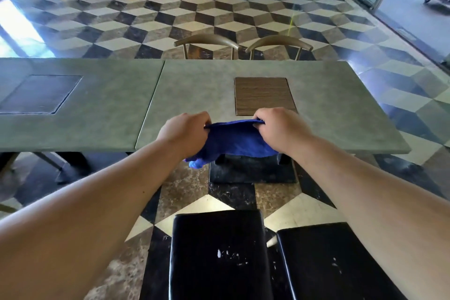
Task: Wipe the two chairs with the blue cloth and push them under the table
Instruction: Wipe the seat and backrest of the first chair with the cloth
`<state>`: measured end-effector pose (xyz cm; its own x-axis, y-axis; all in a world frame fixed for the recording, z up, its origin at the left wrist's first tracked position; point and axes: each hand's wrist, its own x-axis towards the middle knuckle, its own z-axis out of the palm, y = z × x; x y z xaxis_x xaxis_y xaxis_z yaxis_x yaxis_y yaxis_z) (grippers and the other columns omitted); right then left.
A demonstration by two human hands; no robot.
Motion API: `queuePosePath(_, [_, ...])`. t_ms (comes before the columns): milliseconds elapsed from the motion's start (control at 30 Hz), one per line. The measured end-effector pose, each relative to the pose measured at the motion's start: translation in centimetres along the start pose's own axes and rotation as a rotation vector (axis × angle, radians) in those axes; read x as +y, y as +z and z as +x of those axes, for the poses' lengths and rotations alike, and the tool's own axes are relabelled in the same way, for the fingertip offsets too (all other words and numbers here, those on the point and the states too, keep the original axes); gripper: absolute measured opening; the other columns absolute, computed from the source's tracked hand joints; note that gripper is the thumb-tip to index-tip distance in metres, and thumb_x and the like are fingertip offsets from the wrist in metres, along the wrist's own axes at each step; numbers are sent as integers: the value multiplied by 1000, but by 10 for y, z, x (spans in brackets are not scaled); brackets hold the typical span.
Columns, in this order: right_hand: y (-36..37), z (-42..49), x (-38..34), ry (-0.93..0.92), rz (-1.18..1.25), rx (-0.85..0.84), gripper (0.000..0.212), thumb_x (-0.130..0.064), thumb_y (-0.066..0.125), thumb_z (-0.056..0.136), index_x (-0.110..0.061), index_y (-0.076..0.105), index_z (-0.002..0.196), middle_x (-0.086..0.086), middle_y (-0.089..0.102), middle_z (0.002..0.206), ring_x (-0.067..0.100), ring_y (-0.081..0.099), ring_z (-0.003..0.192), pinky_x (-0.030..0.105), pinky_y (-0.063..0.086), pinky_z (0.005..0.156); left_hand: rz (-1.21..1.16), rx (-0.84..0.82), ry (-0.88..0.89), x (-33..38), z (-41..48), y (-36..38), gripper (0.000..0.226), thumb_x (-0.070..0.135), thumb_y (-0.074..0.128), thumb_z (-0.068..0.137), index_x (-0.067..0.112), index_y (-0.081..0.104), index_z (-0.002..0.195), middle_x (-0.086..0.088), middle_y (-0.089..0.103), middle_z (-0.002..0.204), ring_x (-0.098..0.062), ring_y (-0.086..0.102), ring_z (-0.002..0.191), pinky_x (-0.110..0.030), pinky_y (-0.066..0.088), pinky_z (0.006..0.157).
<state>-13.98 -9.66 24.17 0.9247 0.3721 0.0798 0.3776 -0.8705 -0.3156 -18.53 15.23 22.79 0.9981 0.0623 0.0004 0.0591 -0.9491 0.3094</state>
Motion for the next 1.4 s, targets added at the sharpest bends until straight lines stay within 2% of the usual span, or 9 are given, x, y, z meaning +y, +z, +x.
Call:
queuePosePath(433, [-4, -69, -86, 56, 126, -60, 20, -28, 55, 97, -25, 67, 82, -4, 68, 80, 21, 64, 75, 38, 53, 65, -243, -156, -99, -31, -88, -39, 11, 22, 50, 98, 21, 58, 105, -1, 64, 85, -31, 64, 85, -38, 46, 69])
queuePosePath(533, [2, -81, -91, 91, 167, -107, 28, -24, 54, 97, -19, 61, 71, 1, 64, 69, 25, 61, 68, 36, 46, 59, -517, -250, -236, -19, -99, -37, 18, 8, 47, 98, 4, 65, 99, -15, 75, 86, -33, 77, 77, -42, 65, 71])
queuePosePath(733, [16, -88, -90, 59, 259, -239, 29, -24, 51, 100, -7, 61, 79, 11, 64, 75, 33, 60, 76, 36, 37, 58, -1034, -419, -517, 22, -106, -14, 32, 14, 43, 108, 16, 74, 101, -5, 79, 87, -26, 76, 92, -35, 55, 92])
queuePosePath(900, [26, -93, -68, 2, 360, -319, 29, -49, 72, 82, -27, 53, 88, -9, 64, 76, 9, 62, 67, 27, 39, 50, -1157, -379, -595, 55, -94, 7, 40, 5, 54, 98, 19, 87, 79, -8, 81, 95, -21, 78, 85, -31, 62, 83])
queuePosePath(933, [28, -92, -61, -18, 336, -317, 28, -41, 72, 83, -30, 47, 86, -8, 62, 78, 12, 61, 68, 28, 37, 51, -1156, -354, -603, 59, -92, 11, 35, 3, 60, 93, 17, 86, 76, -10, 81, 90, -21, 78, 77, -31, 63, 78])
queuePosePath(1000, [34, -85, -48, -39, 322, -282, 23, -26, 63, 87, -28, 41, 81, -2, 60, 77, 20, 60, 67, 33, 34, 52, -1120, -277, -595, 65, -87, 17, 25, 1, 70, 87, 8, 76, 110, -16, 79, 102, -24, 78, 81, -35, 65, 78])
queuePosePath(1067, [40, -75, -40, -44, 359, -244, 16, -20, 58, 86, -24, 44, 80, 1, 61, 75, 21, 58, 66, 36, 35, 53, -890, -251, -519, 63, -81, 24, 64, 6, 79, 77, 21, 56, 134, -13, 74, 109, -28, 75, 94, -38, 63, 80])
queuePosePath(1167, [55, -59, -32, -93, 372, -237, 2, -19, 57, 87, -21, 56, 85, 2, 64, 78, 26, 61, 73, 40, 46, 60, -298, -217, -267, 51, -77, 35, 11, 20, 71, 83, 18, 68, 93, 1, 69, 78, -26, 64, 75, -34, 47, 60])
queuePosePath(1400, [139, -43, -15, -89, 226, -325, 12, -10, 55, 80, -21, 56, 84, 0, 61, 84, 29, 58, 79, 38, 43, 62, -35, -94, -187, -24, -80, 113, 7, 34, 65, 92, 27, 63, 94, 6, 55, 74, -33, 58, 77, -35, 40, 59])
